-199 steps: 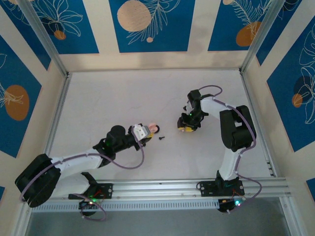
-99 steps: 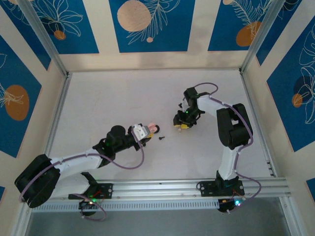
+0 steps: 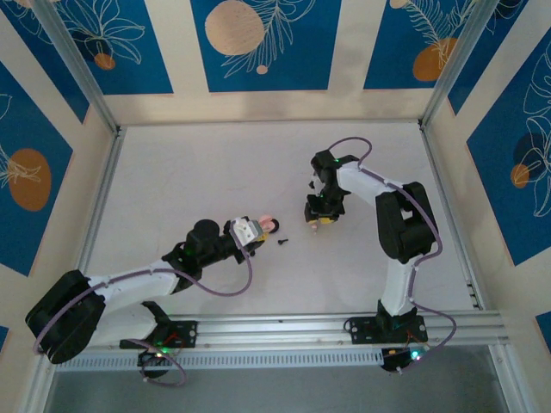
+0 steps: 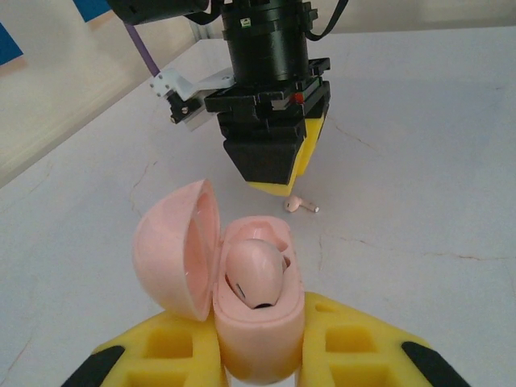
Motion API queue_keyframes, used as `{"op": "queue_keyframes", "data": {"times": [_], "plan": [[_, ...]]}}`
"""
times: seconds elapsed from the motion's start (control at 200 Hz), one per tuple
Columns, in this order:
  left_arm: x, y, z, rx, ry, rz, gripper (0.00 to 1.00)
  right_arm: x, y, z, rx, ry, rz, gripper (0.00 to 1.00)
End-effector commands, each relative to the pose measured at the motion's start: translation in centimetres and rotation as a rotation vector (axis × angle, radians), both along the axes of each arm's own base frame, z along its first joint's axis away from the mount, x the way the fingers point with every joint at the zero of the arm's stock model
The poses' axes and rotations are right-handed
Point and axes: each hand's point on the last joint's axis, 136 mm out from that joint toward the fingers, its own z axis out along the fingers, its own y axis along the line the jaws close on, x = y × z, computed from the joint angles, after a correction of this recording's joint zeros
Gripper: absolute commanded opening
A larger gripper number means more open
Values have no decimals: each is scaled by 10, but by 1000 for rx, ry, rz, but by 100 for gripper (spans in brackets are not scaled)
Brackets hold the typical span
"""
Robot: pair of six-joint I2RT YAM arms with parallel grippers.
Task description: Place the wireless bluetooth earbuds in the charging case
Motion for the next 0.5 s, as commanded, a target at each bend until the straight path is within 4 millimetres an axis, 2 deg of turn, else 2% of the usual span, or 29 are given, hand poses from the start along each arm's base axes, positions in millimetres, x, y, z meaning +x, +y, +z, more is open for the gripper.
{"op": "queue_keyframes", "data": {"times": [0.0,0.495], "plan": [[-4,-2,7,-7,-24,-13,19,0,-4,3,-59,7,28,40],[-3,1,8,5,-28,-4,19,0,10,-17,-48,46,53,36]]}}
